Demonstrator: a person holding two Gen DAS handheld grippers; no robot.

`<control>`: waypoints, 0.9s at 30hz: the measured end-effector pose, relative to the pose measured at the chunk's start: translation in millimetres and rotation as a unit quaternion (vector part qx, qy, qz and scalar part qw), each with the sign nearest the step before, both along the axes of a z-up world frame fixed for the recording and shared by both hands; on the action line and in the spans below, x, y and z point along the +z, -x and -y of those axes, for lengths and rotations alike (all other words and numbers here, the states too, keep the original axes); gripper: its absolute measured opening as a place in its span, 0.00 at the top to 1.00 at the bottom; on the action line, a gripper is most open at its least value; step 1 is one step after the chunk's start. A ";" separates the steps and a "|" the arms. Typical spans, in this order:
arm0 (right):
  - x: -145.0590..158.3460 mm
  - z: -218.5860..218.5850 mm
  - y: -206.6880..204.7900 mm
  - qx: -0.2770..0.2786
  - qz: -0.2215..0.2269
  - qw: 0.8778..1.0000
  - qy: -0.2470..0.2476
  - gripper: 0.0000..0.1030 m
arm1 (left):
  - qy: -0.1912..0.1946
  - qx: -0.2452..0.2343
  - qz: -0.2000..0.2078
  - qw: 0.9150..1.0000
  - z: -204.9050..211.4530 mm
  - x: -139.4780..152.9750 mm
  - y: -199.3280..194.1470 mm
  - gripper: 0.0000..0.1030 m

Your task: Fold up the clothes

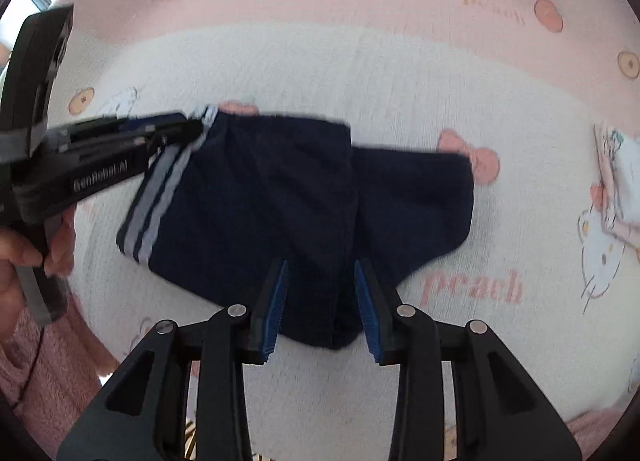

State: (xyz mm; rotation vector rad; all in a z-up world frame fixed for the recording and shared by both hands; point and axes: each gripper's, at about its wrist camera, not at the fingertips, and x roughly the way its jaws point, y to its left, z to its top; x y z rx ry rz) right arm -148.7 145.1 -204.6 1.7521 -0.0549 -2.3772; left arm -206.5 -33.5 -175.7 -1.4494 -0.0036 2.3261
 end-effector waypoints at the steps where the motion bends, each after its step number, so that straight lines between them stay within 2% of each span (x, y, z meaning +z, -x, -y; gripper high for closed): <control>1: 2.7 -0.1 6.9 -0.007 -0.013 1.000 0.005 0.66 | 0.005 -0.007 0.000 1.000 0.4 1.0 -3.2 0.77; 4: -2.5 1.2 26.0 -0.016 -0.020 0.999 0.019 0.66 | 0.018 -0.023 0.011 1.000 3.6 -1.5 -13.4 0.77; 7: -15.7 2.6 36.0 -0.021 -0.018 1.000 0.008 0.66 | 0.037 -0.001 0.029 0.999 3.6 -21.2 -23.6 0.76; 9: -24.6 2.8 40.7 -0.030 -0.014 0.999 0.000 0.66 | 0.050 0.009 0.017 0.999 1.0 -20.6 -26.7 0.75; 12: -23.6 5.6 43.5 -0.040 -0.014 0.999 -0.014 0.66 | 0.033 0.029 -0.009 0.999 4.6 -5.1 -31.3 0.75; 14: -16.5 7.2 38.7 -0.037 -0.027 0.999 -0.012 0.66 | 0.018 0.015 -0.015 1.000 3.0 0.5 -35.0 0.75; 16: -9.3 10.0 31.1 -0.023 -0.043 0.999 -0.008 0.66 | 0.045 0.002 -0.005 0.999 -1.8 -8.4 -36.3 0.75; 18: -15.7 25.5 25.9 0.011 -0.036 0.999 -0.035 0.66 | 0.073 -0.005 -0.001 0.997 -8.0 -21.4 -34.0 0.75; 19: -21.7 38.0 23.5 0.013 -0.031 0.998 -0.046 0.66 | 0.074 -0.002 0.006 0.997 -5.3 -22.9 -32.4 0.68; 20: -24.6 37.5 23.7 0.002 -0.026 0.999 -0.040 0.66 | 0.072 0.013 0.010 0.997 0.9 -20.7 -31.4 0.67; 21: -22.8 26.3 23.0 -0.017 -0.029 0.999 -0.012 0.66 | 0.071 0.028 0.014 0.997 7.0 -18.4 -30.4 0.67; 23: -14.5 1.7 20.6 -0.062 -0.037 0.997 0.026 0.66 | 0.061 0.030 -0.002 0.998 13.6 -9.8 -35.8 0.66; 26: 2.4 -24.0 21.1 -0.112 -0.053 0.990 0.070 0.65 | 0.044 0.040 0.019 0.998 18.3 -7.8 -37.7 0.66; 27: 7.7 -29.0 21.6 -0.125 -0.056 0.987 0.081 0.63 | 0.028 0.056 0.029 0.998 22.3 -8.4 -37.5 0.65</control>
